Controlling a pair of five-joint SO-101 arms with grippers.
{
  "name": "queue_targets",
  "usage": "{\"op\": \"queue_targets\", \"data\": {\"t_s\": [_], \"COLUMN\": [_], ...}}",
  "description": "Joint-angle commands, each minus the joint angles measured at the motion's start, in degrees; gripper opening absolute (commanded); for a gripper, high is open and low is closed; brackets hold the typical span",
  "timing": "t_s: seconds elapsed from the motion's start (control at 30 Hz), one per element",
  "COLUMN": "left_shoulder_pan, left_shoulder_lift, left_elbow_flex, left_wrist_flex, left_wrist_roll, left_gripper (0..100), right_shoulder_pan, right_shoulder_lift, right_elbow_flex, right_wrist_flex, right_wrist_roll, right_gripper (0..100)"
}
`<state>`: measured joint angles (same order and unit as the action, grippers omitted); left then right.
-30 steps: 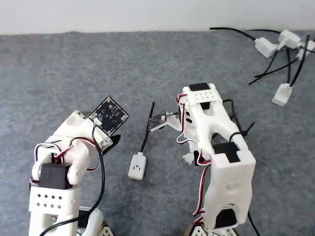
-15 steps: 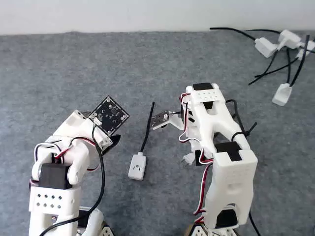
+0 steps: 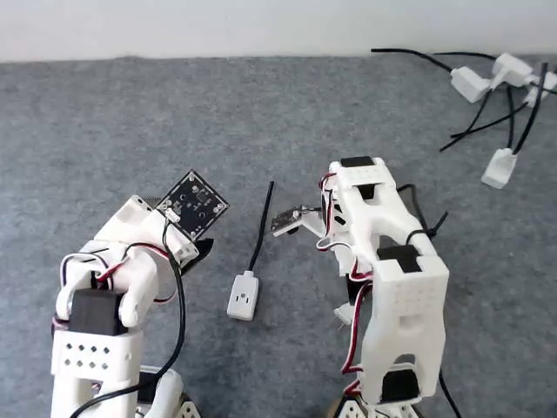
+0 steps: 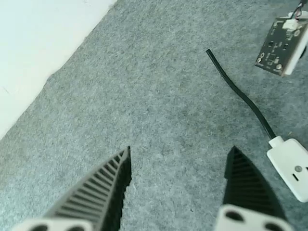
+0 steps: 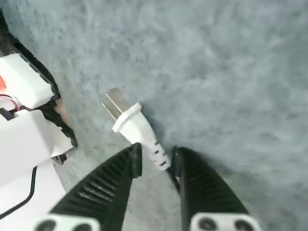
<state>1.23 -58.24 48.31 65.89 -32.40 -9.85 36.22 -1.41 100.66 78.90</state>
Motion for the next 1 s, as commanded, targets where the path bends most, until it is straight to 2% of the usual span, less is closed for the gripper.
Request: {"op": "queue_targets", "data": {"t_s": [0.0, 0.07, 0.47, 0.57, 0.73, 0.97], "left_shoulder_pan": [-0.3, -0.3, -0.3, -0.2, -0.2, 0.0], "left_shoulder_lift": [-0.8, -0.8, -0.8, -0.7, -0.7, -0.7], "left_elbow_flex": [-0.3, -0.3, -0.2, -0.2, -0.2, 1.9], "left_wrist_flex": [0.0, 0.0, 0.0, 0.0, -0.1, -2.6], "left_wrist_roll": [-0.4, -0.4, -0.4, -0.4, -0.4, -0.4], "left_gripper": [31, 31, 31, 31, 31, 31], "right_shoulder_pan": [-2.1, -2.4, -2.5, -1.6, -1.2, -4.2], "right_shoulder_lift": [0.0, 0.0, -0.6, -1.0, -8.2, -21.3], "right_elbow_flex": [0.5, 0.8, -0.3, -2.7, -3.1, 9.6], "right_wrist_flex": [2.2, 2.2, 2.2, 2.3, 2.5, 2.0], "right_wrist_roll": [-0.8, -0.8, -0.9, -3.9, -6.1, -6.0], "right_gripper": [0.2, 2.4, 1.3, 4.8, 12.0, 13.2]}}
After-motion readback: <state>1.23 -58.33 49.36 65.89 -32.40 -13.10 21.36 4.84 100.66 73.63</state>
